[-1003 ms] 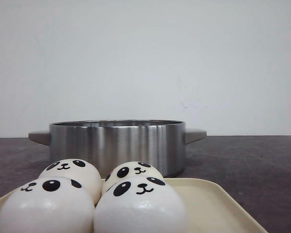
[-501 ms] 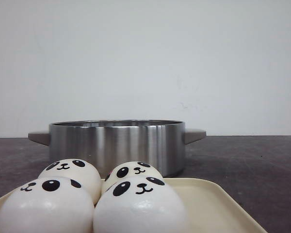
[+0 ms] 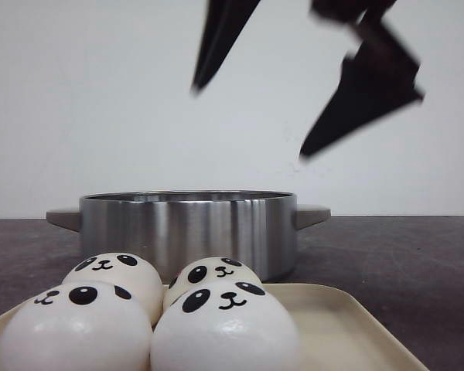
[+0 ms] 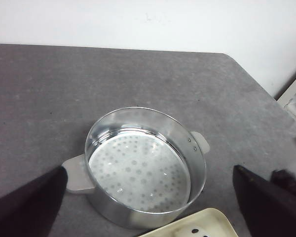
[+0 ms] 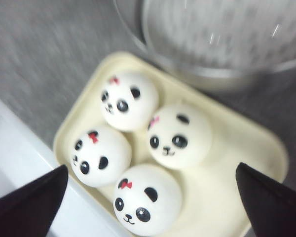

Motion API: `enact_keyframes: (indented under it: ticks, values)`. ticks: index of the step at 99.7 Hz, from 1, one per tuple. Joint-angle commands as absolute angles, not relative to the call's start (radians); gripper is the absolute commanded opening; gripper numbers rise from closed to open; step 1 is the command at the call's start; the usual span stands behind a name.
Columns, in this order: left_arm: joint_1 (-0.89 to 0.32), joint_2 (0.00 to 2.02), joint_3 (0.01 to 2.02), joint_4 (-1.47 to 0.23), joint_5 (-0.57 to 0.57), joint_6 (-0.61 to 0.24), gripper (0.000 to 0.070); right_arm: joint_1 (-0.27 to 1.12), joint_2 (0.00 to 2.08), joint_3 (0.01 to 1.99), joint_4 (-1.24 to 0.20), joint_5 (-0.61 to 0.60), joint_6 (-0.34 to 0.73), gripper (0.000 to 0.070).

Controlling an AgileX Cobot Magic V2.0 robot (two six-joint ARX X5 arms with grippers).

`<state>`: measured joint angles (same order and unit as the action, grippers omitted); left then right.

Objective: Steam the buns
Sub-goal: 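Lower the right gripper onto a panda bun on the tray and grasp it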

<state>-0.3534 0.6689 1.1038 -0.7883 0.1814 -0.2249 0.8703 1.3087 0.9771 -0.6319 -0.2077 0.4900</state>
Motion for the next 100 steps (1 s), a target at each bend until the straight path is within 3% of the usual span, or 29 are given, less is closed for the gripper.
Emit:
enact_keyframes:
  ticks: [1,81,87,100]
  values:
    - [-0.364,0.675,1.110,-0.783,0.176,-0.210,0.0700,0.878,1.354,0.990,-0.618,-0.215,0.549,0.0700]
    - [-0.407,0.678,1.110,-0.804,0.149,-0.176,0.0700,0.888,1.665,0.990,-0.465,-0.227,0.495,0.0691]
    - [-0.407,0.678,1.110,-0.809,0.149,-0.176,0.0700,0.888,1.684,0.990,-0.466,-0.227,0.493,0.0657]
    - [-0.407,0.678,1.110,-0.819,0.149,-0.173,0.0700,0.888,1.708,0.990,-0.465,-0.226,0.495,0.0489]
